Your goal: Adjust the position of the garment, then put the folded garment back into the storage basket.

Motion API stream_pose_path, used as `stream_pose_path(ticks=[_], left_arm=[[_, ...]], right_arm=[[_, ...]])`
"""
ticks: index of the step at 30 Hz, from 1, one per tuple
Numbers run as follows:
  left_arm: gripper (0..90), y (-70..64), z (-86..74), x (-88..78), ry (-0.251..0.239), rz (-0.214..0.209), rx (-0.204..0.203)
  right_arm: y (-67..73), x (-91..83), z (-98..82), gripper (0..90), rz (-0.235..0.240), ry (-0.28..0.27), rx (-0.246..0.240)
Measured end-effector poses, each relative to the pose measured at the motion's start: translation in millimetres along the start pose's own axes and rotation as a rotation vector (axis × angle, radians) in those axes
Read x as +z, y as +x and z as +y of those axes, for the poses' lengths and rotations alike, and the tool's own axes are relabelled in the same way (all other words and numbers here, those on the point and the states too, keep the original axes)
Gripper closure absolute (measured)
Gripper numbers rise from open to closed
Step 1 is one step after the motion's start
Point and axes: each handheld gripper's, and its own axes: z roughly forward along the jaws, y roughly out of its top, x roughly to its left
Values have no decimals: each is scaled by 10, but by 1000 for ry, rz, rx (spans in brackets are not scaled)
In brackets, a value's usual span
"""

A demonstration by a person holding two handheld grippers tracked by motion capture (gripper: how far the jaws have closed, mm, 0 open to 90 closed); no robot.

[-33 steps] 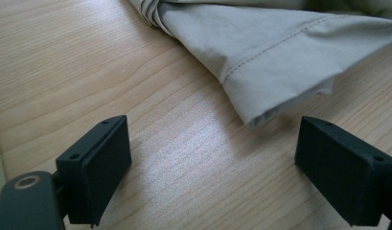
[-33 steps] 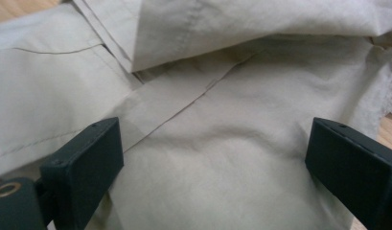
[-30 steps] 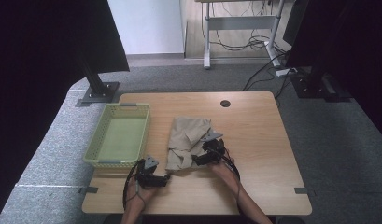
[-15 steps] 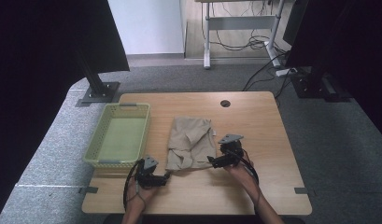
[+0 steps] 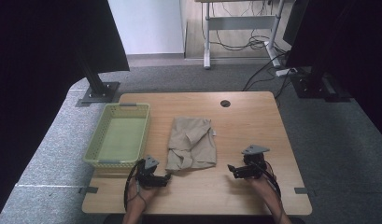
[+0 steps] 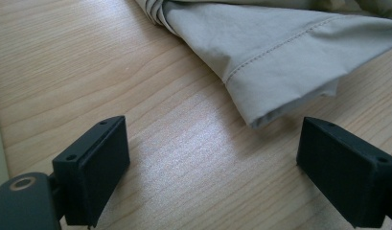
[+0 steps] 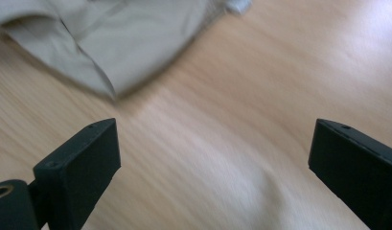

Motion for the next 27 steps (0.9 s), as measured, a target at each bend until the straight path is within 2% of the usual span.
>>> stream_pose_path(ticks=[6,10,19,22,27], left_arm=[[105,0,1,1,0,2,-1],[106,2,1,0,-1,5,-5],[103,-6,4,-11,8,7,-12],[103,-4,12,-26,13,-11,-17],[95,-34,101,-117,-26,-51,-12]], right_arm=[[-96,-29,-216,36,-18,31,28],[-109,-1,-312,30,-39,57,22],[-95,0,-323,21,-51,59,16],[-96,-1,-324,21,-52,59,16],[-96,-3,-326,21,-53,59,17]])
